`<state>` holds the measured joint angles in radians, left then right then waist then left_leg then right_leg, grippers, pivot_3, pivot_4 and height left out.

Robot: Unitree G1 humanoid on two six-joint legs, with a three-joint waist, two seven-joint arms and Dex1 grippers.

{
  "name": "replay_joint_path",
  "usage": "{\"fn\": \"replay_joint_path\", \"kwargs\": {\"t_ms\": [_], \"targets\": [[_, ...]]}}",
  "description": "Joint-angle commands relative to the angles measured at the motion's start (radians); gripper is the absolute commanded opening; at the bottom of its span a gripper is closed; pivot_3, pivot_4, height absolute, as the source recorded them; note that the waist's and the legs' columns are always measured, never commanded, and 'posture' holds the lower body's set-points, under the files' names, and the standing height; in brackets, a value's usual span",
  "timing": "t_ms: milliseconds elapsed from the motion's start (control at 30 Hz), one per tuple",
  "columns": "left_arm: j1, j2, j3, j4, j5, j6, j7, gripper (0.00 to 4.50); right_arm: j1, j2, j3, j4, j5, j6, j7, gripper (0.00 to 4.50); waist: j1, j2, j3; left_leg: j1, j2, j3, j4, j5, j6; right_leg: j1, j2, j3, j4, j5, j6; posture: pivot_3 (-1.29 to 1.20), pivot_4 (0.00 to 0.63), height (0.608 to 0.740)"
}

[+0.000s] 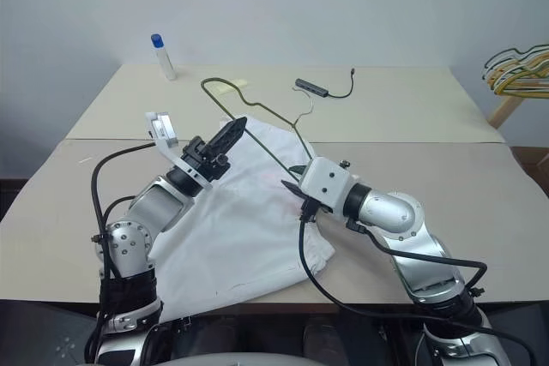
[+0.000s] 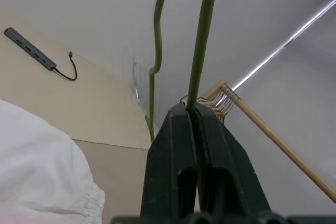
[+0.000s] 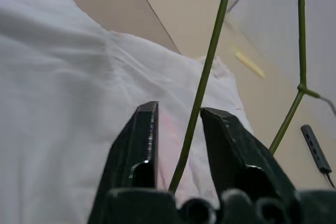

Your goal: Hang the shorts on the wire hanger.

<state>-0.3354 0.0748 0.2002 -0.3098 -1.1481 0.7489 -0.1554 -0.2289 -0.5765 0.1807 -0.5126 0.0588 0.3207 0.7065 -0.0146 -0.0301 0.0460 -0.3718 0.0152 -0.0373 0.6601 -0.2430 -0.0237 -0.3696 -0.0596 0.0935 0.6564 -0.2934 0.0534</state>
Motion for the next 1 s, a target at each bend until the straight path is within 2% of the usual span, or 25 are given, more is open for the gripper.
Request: {"fn": "replay_joint_path", "kwargs": {"t_ms": [33,67,167,267,367,467,600,867,1000], "targets": [[-0.013,0.04,0.019,-0.041,-0.031,-0.027,-0.093,0.0,0.031,-0.046,-0.106,-0.042,0.071,-0.104,0.056,2.97,0.0,0.0,0.0,0.0,0.0,0.0,0.0,0.0,0.0,0.0,0.0,0.0,0.0,0.0,0.0,0.0,0.0,0.74],[-0.014,0.064,0.026,-0.041,-0.044,-0.022,-0.131,0.0,0.043,-0.06,-0.146,-0.045,0.118,-0.108,0.083,3.28,0.0,0.0,0.0,0.0,0.0,0.0,0.0,0.0,0.0,0.0,0.0,0.0,0.0,0.0,0.0,0.0,0.0,0.74],[-0.025,0.159,0.057,-0.028,-0.1,0.003,-0.276,0.0,0.045,-0.097,-0.287,-0.042,0.348,0.021,0.153,3.28,-0.002,0.0,0.001,0.0,0.0,0.0,0.0,0.0,0.0,0.0,0.0,0.0,0.0,0.0,0.0,0.0,0.0,0.74],[-0.067,0.311,0.105,0.032,-0.17,0.05,-0.526,0.0,0.014,-0.211,-0.395,0.027,0.591,0.238,0.275,3.28,-0.006,0.0,0.002,0.001,0.001,0.0,0.0,0.0,0.0,0.0,0.0,0.0,0.0,0.0,0.0,0.0,0.0,0.74],[-0.126,0.415,0.126,0.118,-0.222,0.096,-0.699,0.0,-0.022,-0.31,-0.396,0.142,0.754,0.411,0.421,3.28,-0.009,0.0,0.002,0.001,0.001,0.0,0.0,0.0,0.0,0.001,0.001,-0.001,-0.001,0.0,-0.001,-0.01,0.0,0.74],[-0.205,0.482,0.142,0.225,-0.245,0.14,-0.811,0.0,-0.089,-0.355,-0.344,0.278,0.819,0.534,0.523,3.28,-0.016,-0.001,0.002,0.001,0.001,0.0,0.0,0.0,0.0,0.002,0.001,-0.002,-0.002,-0.001,0.001,-0.02,0.0,0.74],[-0.267,0.521,0.128,0.293,-0.206,0.147,-0.909,0.0,-0.171,-0.351,-0.281,0.355,0.855,0.631,0.592,3.28,-0.027,-0.001,0.002,0.0,0.002,0.0,-0.001,0.0,0.0,0.001,0.001,-0.002,-0.003,-0.002,0.003,-0.01,0.0,0.74],[-0.259,0.482,0.123,0.272,-0.159,0.125,-0.928,0.0,-0.215,-0.204,-0.223,0.25,0.904,0.693,0.483,3.28,-0.03,-0.001,0.003,-0.004,0.002,-0.001,0.0,0.0,0.001,-0.002,0.0,-0.002,-0.002,-0.001,0.003,-0.01,0.0,0.74],[-0.26,0.457,0.121,0.262,-0.137,0.114,-0.915,0.0,-0.225,-0.174,-0.214,0.202,0.929,0.715,0.448,3.28,-0.025,-0.001,0.003,-0.005,0.002,-0.002,0.0,0.0,0.001,-0.002,0.0,-0.003,-0.002,-0.001,0.003,-0.01,0.0,0.74]]}}
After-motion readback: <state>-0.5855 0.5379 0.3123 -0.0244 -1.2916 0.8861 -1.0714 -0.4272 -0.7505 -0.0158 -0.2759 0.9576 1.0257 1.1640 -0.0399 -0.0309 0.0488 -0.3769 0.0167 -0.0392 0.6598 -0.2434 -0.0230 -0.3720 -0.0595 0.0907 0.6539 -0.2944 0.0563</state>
